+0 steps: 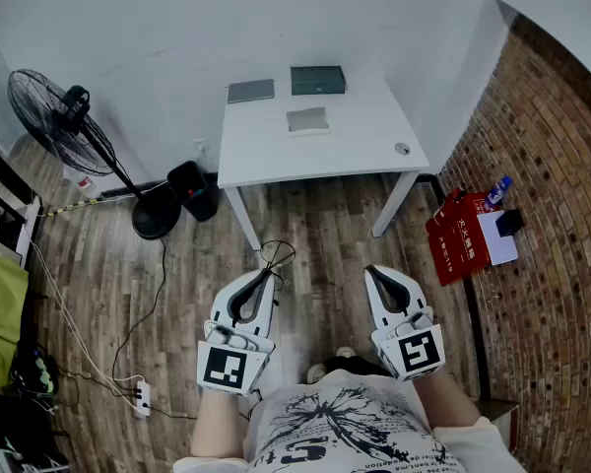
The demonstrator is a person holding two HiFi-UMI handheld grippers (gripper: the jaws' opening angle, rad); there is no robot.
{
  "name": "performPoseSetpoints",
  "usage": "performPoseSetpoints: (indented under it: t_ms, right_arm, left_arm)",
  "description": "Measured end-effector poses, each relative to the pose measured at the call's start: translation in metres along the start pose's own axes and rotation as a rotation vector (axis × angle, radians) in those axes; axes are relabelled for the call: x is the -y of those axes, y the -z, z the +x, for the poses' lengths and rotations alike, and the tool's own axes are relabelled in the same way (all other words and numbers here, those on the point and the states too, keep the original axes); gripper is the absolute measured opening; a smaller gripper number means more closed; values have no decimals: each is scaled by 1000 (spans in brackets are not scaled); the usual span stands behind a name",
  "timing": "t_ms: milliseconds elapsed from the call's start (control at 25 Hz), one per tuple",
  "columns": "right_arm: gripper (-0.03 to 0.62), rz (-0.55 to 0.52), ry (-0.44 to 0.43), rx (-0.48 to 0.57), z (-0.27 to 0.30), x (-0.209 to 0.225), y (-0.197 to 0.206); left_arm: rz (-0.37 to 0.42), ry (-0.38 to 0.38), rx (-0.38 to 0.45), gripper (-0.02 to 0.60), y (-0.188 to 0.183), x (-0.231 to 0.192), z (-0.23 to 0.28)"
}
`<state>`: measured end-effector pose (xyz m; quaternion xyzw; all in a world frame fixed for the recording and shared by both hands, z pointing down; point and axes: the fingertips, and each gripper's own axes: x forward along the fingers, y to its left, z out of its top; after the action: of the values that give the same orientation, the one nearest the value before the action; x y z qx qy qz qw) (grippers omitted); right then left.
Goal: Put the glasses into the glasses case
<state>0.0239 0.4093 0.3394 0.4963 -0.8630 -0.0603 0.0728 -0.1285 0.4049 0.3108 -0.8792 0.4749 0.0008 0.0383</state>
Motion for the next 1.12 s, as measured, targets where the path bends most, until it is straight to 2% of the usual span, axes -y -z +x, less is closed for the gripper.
performPoseSetpoints:
  t_ms: [480, 720, 1000, 1120]
  right_arm:
    - [12, 5, 17, -16, 4, 6, 3]
    - [14, 47, 34, -23, 12, 17, 10]
    - [14, 41, -8, -35, 55, 44, 31]
    - [14, 51, -14, -27, 88, 74, 35]
  left_arm:
    - [0, -13, 18, 21, -3, -5, 4]
    - [-14, -23, 15, 21, 2, -9, 11]
    - [-34, -73, 4, 21, 19, -34, 51]
    - [-4, -89, -28, 21, 27, -49, 82]
